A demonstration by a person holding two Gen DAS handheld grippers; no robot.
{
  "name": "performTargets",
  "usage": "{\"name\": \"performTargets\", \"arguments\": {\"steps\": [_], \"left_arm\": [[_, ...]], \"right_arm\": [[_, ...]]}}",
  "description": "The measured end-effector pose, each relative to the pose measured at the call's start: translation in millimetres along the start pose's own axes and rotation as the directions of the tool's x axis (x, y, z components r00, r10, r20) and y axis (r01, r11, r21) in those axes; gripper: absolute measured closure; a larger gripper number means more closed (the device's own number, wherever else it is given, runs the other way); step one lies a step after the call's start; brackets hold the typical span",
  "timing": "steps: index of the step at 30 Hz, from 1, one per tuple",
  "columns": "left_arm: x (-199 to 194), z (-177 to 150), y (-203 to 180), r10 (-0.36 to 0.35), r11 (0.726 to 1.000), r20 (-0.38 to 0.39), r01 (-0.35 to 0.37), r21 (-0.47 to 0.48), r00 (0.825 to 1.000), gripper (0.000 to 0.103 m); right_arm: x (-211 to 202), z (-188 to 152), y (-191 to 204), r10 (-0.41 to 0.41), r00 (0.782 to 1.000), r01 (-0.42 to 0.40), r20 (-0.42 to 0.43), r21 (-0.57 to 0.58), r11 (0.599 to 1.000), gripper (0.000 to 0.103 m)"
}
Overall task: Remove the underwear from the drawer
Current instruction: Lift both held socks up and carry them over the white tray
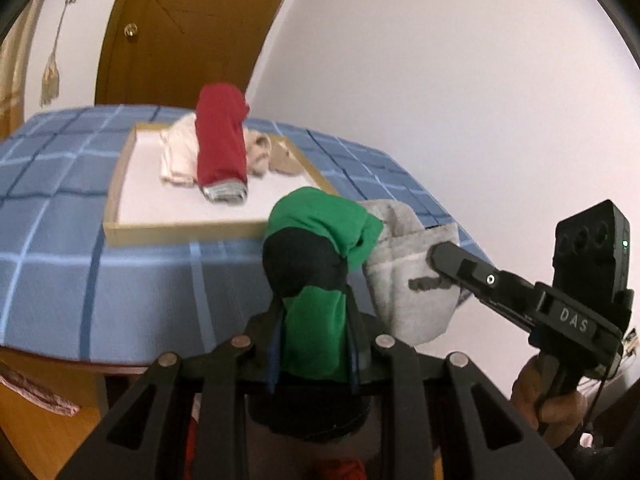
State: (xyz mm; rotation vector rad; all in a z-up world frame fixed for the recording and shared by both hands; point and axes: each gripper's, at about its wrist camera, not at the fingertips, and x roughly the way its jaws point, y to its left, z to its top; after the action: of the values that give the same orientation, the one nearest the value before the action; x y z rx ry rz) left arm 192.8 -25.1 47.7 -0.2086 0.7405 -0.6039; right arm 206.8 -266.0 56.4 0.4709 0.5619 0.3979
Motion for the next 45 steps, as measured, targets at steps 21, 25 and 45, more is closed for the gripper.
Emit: {"name": "performTargets", "arguments": {"steps": [21, 25, 45], "left_arm": [[28.7, 57.5, -1.8, 0.061, 0.998, 0.132, -0.062, 0.001, 0.989, 0.08], [34.2, 69.8, -1.8, 0.077, 0.997, 0.166, -0.077, -0.003, 0.983, 0.08], [93.6, 102.6, 5.5, 0.18, 0.983, 0.225, -0.181, -0.017, 0.958, 0.08]], "right_arm": [[40.3, 51.8, 14.4, -0.082, 0.989, 0.097, 0.123, -0.115, 0.989, 0.097], [48.4, 64.0, 12.7, -0.109, 0.983, 0.13, 0.146, -0.146, 0.981, 0.097], [105.1, 96.6, -23.0, -0.208, 0.96, 0.245, 0.189, -0.199, 0.949, 0.097]]}}
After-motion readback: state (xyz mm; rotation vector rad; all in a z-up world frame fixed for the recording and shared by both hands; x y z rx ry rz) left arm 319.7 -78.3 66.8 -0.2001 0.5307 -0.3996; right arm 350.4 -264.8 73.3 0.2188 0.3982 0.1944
